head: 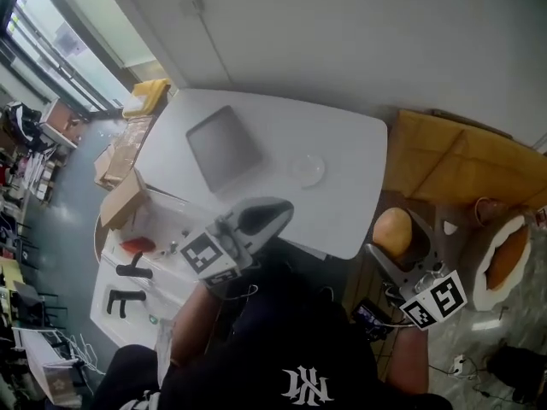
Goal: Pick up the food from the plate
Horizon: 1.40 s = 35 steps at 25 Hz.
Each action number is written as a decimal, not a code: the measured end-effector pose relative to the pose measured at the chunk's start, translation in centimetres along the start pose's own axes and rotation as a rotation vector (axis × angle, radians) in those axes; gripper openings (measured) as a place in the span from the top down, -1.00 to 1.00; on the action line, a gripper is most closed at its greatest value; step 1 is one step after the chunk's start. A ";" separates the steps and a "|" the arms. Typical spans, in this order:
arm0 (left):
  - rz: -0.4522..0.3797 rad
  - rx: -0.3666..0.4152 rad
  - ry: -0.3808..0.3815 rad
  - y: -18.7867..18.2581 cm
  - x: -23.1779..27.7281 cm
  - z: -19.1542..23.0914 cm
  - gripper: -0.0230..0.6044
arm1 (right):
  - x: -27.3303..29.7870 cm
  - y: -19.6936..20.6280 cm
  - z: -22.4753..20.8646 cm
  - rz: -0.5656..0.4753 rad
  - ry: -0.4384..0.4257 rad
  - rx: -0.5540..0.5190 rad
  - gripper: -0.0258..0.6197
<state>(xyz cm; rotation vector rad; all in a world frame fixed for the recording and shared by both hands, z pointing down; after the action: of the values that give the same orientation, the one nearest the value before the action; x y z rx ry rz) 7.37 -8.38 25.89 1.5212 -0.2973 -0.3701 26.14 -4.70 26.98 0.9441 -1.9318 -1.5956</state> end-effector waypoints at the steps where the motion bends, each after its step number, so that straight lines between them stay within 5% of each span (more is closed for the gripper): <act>1: -0.008 0.010 0.011 -0.2 -0.3 -1.0 0.91 | -1.2 0.2 0.5 -0.005 0.003 0.023 -0.22; 11: 0.061 0.024 0.109 1.1 -6.4 -9.9 0.91 | -6.9 -0.3 11.3 -0.018 0.014 0.063 -0.22; 21: 0.085 -0.018 0.120 3.5 -17.7 -12.2 0.91 | -2.5 4.8 25.3 -0.024 -0.144 0.147 -0.22; 35: 0.074 -0.016 0.193 3.6 -21.7 -13.6 0.91 | 1.1 7.3 30.2 0.042 -0.189 0.138 -0.22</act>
<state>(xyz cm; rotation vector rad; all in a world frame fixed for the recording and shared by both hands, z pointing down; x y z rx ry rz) -6.54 13.04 29.93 1.5138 -0.1967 -0.1650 2.07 14.99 27.26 0.8246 -2.1992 -1.5940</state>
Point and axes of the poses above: the fingertips, and each gripper's own axes: x forward along the fingers, z to its left, y out of its underside, the point moved 2 cm from there along -x, backward along the fingers, and after that the axes turned 1 degree about x, right-handed, at the moved point
